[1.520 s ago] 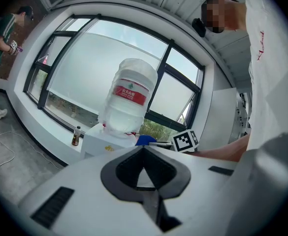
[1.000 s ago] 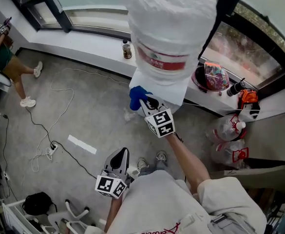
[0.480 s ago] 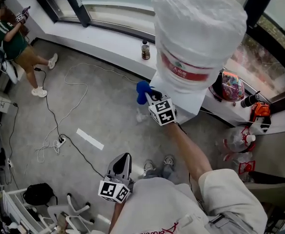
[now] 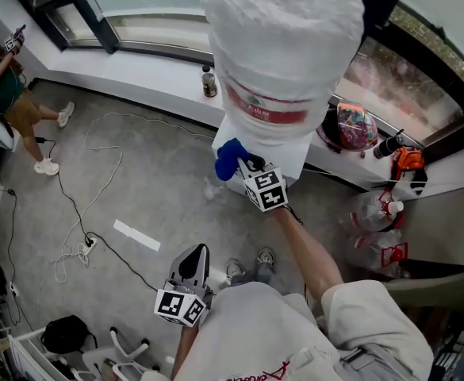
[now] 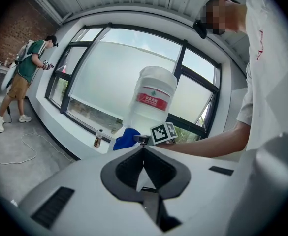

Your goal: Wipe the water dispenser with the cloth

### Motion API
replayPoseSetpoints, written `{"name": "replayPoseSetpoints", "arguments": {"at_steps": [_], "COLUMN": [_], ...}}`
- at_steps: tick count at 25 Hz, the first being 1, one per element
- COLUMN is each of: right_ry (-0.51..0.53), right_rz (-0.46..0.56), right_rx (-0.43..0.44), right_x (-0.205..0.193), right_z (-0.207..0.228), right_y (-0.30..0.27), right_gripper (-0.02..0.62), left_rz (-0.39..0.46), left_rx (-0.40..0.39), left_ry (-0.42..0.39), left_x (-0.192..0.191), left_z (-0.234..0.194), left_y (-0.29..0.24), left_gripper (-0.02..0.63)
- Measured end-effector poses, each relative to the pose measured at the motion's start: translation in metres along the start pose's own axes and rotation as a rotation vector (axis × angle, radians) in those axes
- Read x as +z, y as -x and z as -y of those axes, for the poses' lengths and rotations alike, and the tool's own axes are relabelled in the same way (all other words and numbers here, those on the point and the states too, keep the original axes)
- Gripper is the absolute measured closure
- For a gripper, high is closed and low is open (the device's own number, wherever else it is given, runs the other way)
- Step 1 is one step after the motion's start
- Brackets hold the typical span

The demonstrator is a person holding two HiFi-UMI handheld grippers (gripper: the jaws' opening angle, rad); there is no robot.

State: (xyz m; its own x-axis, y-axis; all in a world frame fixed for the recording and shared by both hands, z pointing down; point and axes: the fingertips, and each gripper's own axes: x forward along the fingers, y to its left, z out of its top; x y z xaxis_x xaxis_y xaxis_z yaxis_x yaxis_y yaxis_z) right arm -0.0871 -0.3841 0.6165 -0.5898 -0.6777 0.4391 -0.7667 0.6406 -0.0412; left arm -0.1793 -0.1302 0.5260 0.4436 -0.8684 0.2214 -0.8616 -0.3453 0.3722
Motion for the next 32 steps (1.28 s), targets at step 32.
{"name": "replayPoseSetpoints", "arguments": {"at_steps": [32], "right_ry": [-0.053], "right_rz": [-0.016], "right_rx": [-0.32], "right_x": [-0.077], "right_z": [0.09], "right_y": [0.198], "right_gripper": [0.541], "left_rz": [-0.044], "left_rx": [-0.232], "left_ry": [-0.033], "left_x": [-0.018], "left_z": [0.076], "left_y": [-0.03], "left_gripper": [0.594]}}
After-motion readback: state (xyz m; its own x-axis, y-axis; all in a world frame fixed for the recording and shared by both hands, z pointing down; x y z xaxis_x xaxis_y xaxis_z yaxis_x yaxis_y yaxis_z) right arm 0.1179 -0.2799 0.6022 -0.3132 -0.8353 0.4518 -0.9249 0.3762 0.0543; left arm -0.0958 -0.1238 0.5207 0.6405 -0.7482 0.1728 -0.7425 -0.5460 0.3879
